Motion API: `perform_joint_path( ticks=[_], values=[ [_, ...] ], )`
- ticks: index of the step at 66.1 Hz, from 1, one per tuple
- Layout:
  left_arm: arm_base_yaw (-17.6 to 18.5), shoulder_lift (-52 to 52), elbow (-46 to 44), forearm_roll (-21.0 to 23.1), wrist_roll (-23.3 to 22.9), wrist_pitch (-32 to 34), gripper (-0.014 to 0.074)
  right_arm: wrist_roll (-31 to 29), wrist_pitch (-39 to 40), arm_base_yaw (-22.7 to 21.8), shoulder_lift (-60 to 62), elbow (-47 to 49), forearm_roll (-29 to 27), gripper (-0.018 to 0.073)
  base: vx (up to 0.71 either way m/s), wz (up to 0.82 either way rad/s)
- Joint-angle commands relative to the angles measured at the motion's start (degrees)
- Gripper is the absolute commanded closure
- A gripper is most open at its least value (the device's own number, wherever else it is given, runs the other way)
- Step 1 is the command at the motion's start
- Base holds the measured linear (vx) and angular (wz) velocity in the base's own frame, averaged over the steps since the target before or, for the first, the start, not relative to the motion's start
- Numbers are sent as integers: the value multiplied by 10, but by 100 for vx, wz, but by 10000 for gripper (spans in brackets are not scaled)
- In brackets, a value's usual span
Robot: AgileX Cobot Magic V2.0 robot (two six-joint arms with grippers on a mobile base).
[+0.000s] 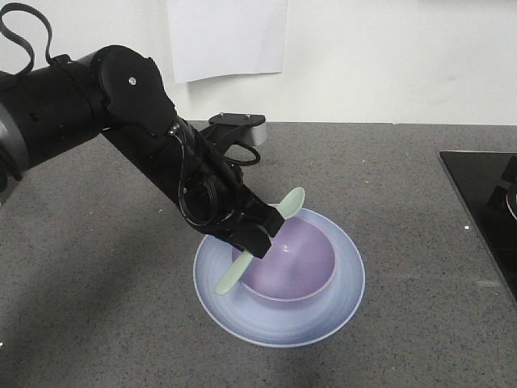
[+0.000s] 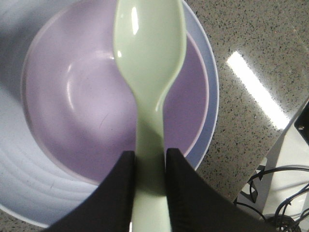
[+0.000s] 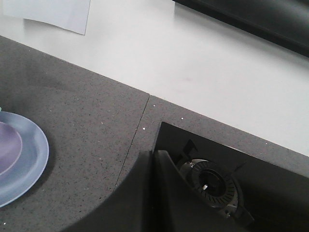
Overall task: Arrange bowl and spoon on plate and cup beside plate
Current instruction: 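Lower the pale green spoon into the bowl with the left gripper, then open the left gripper and lift it away from the bowl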
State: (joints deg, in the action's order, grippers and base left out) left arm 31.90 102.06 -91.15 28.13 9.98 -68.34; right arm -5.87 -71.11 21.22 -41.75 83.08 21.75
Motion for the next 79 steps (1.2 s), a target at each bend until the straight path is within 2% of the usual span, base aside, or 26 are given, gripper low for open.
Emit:
perform_joint_path(
  ticks=[1,16,23,40,49,56,64,71,74,79],
  values=[
    [2,-27,-16,26,1,8,441,0,44,-3,-4,9,14,564,0,0],
    [2,-27,-16,26,-3,8,283,1,40,-3,-4,9,14,564,0,0],
    [2,-27,-16,26,-3,8,236,1,39,-3,-4,9,14,564,0,0],
    [0,-40,-16,24,-4,-5,221,1,40,-3,-4,9,14,564,0,0],
    [0,-69,-16,-9,-4,-11,222,1,40,-3,-4,9,14,564,0,0],
    [0,-103,-16,-52,-20,-11,223,1,41,-3,-4,9,14,564,0,0],
    [0,-151,-16,-139,-55,-14,223,1,42,-3,-4,9,14,564,0,0],
    [0,-194,-16,-246,-100,-21,223,1,43,-3,-4,9,14,564,0,0],
    [0,-215,-16,-309,-120,-27,223,1,45,-3,-4,9,14,564,0,0],
    [0,-247,-16,-390,-155,-30,223,1,45,-3,-4,9,14,564,0,0]
  ],
)
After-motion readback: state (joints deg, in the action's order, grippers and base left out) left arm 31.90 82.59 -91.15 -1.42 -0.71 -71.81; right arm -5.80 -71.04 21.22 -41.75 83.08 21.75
